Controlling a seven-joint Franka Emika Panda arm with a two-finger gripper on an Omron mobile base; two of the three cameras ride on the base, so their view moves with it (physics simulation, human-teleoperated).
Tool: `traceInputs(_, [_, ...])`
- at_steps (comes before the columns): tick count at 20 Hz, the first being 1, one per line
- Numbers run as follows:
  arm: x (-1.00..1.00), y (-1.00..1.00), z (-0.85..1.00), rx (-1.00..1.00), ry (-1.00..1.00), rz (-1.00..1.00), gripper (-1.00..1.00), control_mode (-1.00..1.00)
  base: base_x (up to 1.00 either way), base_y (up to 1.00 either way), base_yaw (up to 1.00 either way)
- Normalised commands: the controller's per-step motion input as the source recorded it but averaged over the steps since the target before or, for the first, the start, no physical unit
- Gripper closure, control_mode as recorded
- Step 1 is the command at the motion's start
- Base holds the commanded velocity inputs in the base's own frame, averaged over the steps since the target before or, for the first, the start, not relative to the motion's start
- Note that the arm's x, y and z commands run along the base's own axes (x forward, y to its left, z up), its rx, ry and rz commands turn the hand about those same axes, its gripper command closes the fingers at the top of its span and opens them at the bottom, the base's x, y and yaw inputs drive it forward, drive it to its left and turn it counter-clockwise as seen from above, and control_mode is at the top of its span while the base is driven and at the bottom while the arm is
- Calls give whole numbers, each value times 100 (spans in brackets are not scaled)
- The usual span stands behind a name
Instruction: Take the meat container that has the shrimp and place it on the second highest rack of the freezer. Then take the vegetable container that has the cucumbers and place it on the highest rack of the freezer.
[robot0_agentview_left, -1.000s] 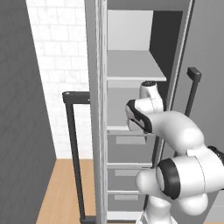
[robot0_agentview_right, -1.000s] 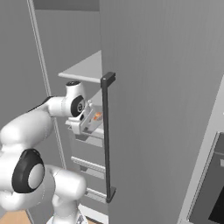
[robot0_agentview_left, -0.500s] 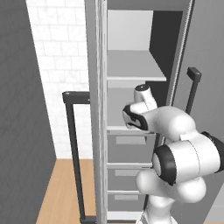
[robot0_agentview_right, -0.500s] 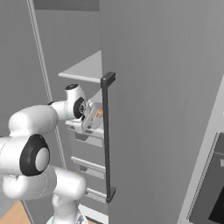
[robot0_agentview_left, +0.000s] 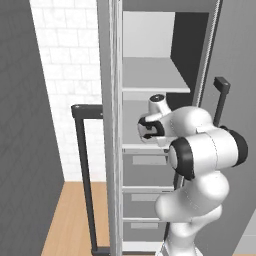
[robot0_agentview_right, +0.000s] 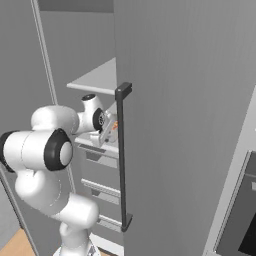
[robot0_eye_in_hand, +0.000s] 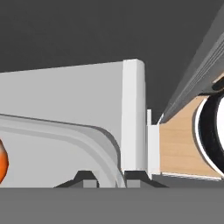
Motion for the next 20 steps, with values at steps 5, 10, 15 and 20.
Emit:
traceInputs(5, [36,0,-49,-3,0,0,100,-100,0,0,0])
traceInputs(10, [31,0,-29,0,-2,0,100,-100,0,0,0])
traceInputs(15, [22,0,-8,0,-2,-1,100,-100,0,0,0])
traceInputs(20, [12,0,-7,0,-1,-2,100,-100,0,0,0])
